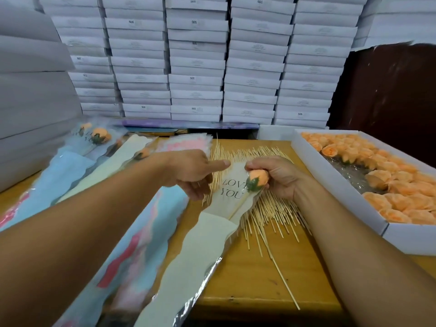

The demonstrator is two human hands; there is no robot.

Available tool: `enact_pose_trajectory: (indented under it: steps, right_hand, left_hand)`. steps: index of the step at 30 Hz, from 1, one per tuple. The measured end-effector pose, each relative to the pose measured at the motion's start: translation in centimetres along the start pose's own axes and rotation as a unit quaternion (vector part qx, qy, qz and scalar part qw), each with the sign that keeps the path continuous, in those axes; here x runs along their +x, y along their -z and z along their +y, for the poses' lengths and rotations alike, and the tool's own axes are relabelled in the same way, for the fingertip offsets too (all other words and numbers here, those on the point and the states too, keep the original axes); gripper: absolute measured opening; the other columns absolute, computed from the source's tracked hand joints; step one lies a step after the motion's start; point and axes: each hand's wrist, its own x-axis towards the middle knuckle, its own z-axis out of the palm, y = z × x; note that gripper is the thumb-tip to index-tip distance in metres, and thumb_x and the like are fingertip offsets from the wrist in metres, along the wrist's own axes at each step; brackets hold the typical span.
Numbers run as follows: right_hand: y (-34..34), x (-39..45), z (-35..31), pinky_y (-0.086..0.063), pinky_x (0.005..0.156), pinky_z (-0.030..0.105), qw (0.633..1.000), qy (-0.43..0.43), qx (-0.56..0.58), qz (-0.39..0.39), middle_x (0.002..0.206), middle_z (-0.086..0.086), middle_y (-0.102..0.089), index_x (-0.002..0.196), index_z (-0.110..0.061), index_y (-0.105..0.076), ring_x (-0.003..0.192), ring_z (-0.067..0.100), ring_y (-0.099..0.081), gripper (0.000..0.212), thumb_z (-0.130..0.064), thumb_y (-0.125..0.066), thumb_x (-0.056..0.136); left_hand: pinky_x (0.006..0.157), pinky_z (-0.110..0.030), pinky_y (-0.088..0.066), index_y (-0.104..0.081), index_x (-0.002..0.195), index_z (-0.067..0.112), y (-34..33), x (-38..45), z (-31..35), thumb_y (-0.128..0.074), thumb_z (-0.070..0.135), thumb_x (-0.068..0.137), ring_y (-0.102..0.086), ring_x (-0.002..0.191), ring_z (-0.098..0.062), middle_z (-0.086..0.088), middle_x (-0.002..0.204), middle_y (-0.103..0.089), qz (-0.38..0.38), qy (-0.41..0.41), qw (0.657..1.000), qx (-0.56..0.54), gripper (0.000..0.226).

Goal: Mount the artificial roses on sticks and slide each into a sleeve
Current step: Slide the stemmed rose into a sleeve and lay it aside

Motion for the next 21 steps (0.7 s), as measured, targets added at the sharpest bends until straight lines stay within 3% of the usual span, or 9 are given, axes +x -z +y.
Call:
enact_pose_trajectory:
  steps: [4, 7, 8, 10, 12, 17, 21]
  right_hand:
    - [-0.1, 0.0, -0.2, -0.039, 0.037, 0.019, 1.000, 0.011, 0.014, 0.009, 0.073, 0.005, -0.071, 0.071, -0.013, -0.079, 0.055, 0.012, -0.062, 0.015, -0.026, -0.085, 0.068]
    - [-0.1, -0.1, -0.2, -0.039, 0.037, 0.019, 0.999, 0.022, 0.022, 0.027, 0.077, 0.007, -0.073, 0.071, -0.012, -0.079, 0.057, 0.013, -0.063, 0.015, -0.026, -0.082, 0.068]
    - [-0.1, 0.0, -0.1, -0.039, 0.037, 0.019, 0.999, 0.023, 0.020, 0.033, 0.077, 0.008, -0.073, 0.071, -0.012, -0.079, 0.058, 0.014, -0.063, 0.013, -0.025, -0.082, 0.069]
    - [-0.1, 0.1, 0.0, -0.040, 0.037, 0.020, 0.999, 0.022, 0.013, 0.044, 0.078, 0.008, -0.074, 0.072, -0.012, -0.079, 0.058, 0.014, -0.064, 0.010, -0.022, -0.082, 0.073]
    - [-0.1, 0.2, 0.1, -0.041, 0.039, 0.020, 0.998, 0.019, 0.008, 0.051, 0.076, 0.007, -0.074, 0.074, -0.012, -0.079, 0.057, 0.014, -0.064, 0.011, -0.022, -0.083, 0.073]
    - [-0.6, 0.6, 0.2, -0.051, 0.052, 0.027, 0.995, 0.030, 0.040, 0.090, 0.083, 0.004, -0.075, 0.099, -0.011, -0.074, 0.061, 0.013, -0.067, 0.041, -0.030, -0.086, 0.064]
    - [-0.9, 0.7, 0.0, -0.046, 0.039, 0.025, 0.991, 0.011, 0.059, 0.117, 0.080, 0.008, -0.077, 0.114, -0.015, -0.061, 0.057, 0.015, -0.068, 0.065, -0.063, -0.075, 0.072]
  left_hand:
    - [0.067, -0.029, -0.052, -0.064, 0.104, -0.006, -1.2, -2.5, -2.7, -0.075, 0.056, 0.071, -0.061, 0.070, -0.021, -0.017, 0.083, -0.063, -0.083, 0.027, 0.990, -0.112, 0.071]
    - [0.089, -0.038, -0.048, -0.067, 0.114, -0.006, -2.3, -3.9, -4.3, -0.082, 0.035, 0.070, -0.063, 0.092, -0.029, -0.032, 0.113, -0.066, -0.135, 0.037, 0.967, -0.212, 0.062]
    - [0.088, -0.038, -0.053, -0.071, 0.112, -0.002, -2.5, -4.1, -4.6, -0.081, 0.028, 0.072, -0.068, 0.090, -0.027, -0.028, 0.111, -0.069, -0.154, 0.037, 0.958, -0.240, 0.051]
    - [0.070, -0.034, -0.061, -0.073, 0.107, 0.003, -3.1, -4.4, -4.9, -0.079, 0.019, 0.076, -0.073, 0.078, -0.025, -0.019, 0.100, -0.074, -0.177, 0.035, 0.943, -0.281, 0.036]
    - [0.060, -0.032, -0.061, -0.072, 0.111, 0.002, -3.5, -4.6, -5.0, -0.078, 0.014, 0.077, -0.073, 0.071, -0.024, -0.017, 0.095, -0.074, -0.169, 0.031, 0.941, -0.293, 0.037]
    - [0.060, -0.034, -0.060, -0.071, 0.110, 0.002, -4.3, -4.8, -5.0, -0.077, 0.005, 0.077, -0.073, 0.073, -0.027, -0.020, 0.096, -0.073, -0.165, 0.022, 0.931, -0.324, 0.033]
    - [0.061, -0.037, -0.060, -0.071, 0.108, 0.001, -4.5, -4.5, -4.7, -0.078, 0.004, 0.071, -0.072, 0.071, -0.030, -0.022, 0.095, -0.072, -0.134, 0.013, 0.929, -0.346, 0.037]
